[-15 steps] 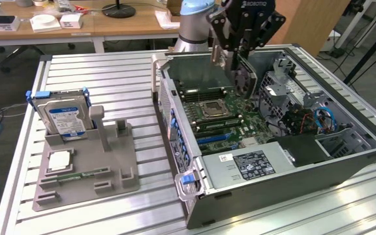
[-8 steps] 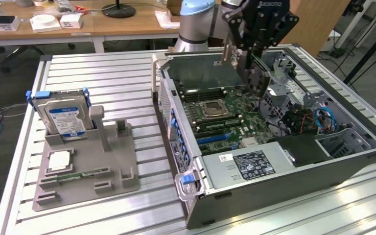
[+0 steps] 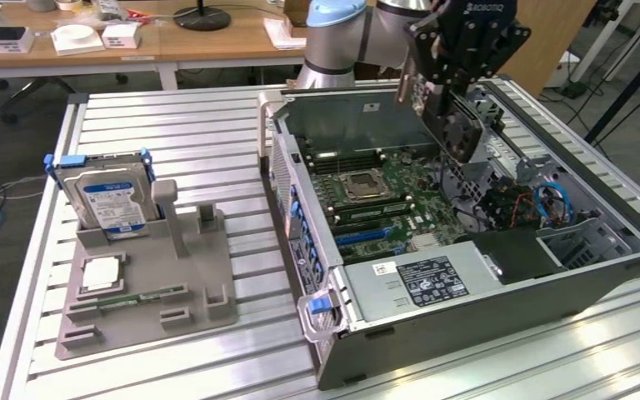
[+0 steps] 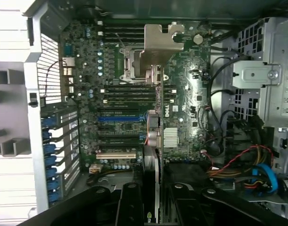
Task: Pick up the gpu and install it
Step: 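Pick up the gpu and move the gpu toward the slot, then insert the gpu into the slot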
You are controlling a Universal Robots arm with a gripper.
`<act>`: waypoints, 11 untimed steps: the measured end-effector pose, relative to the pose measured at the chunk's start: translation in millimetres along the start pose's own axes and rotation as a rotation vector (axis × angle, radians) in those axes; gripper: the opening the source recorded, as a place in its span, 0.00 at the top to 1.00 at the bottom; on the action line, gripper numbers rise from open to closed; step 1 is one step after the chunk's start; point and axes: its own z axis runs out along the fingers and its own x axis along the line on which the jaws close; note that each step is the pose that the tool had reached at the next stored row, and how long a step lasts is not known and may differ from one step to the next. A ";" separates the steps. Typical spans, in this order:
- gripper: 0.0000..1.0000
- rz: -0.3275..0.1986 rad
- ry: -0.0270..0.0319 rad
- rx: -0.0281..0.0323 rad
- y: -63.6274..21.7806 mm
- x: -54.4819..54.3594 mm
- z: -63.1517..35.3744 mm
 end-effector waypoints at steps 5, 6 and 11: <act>0.74 0.000 0.0002 -0.0032 0.5 -11.7 0.3; 0.74 0.000 0.0002 -0.0033 0.5 -11.7 0.3; 0.74 0.000 0.0002 -0.0033 0.5 -11.7 0.3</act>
